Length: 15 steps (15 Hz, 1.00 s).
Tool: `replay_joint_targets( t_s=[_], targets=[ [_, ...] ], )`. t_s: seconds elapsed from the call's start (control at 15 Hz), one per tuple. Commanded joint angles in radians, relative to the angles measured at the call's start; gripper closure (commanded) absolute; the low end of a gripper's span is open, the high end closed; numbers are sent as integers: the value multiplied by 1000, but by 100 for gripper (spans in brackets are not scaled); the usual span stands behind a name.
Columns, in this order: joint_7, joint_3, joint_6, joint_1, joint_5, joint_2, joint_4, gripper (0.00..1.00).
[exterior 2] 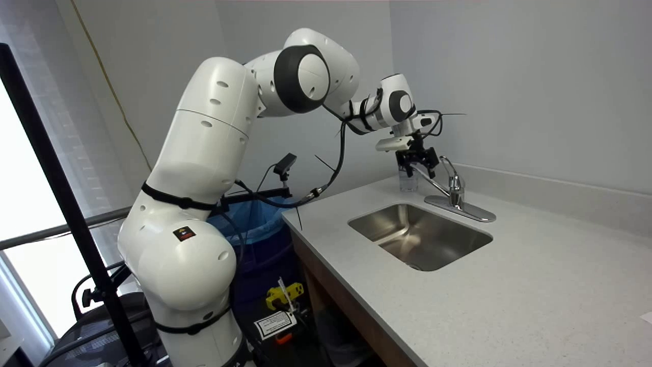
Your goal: Open the tap nozzle to the left then push the tap handle down
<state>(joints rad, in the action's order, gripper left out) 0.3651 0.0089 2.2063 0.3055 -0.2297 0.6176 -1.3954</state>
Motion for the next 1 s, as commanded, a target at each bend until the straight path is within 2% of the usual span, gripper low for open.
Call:
replay_joint_targets(
  t_s=[0.0, 0.53, 0.93],
  targets=[
    [-31, -5, 18, -15, 0, -2, 9, 0],
    [-64, 11, 46, -45, 19, -89, -139, 0],
    [-117, 30, 107, -68, 34, -207, -286, 0]
  ],
)
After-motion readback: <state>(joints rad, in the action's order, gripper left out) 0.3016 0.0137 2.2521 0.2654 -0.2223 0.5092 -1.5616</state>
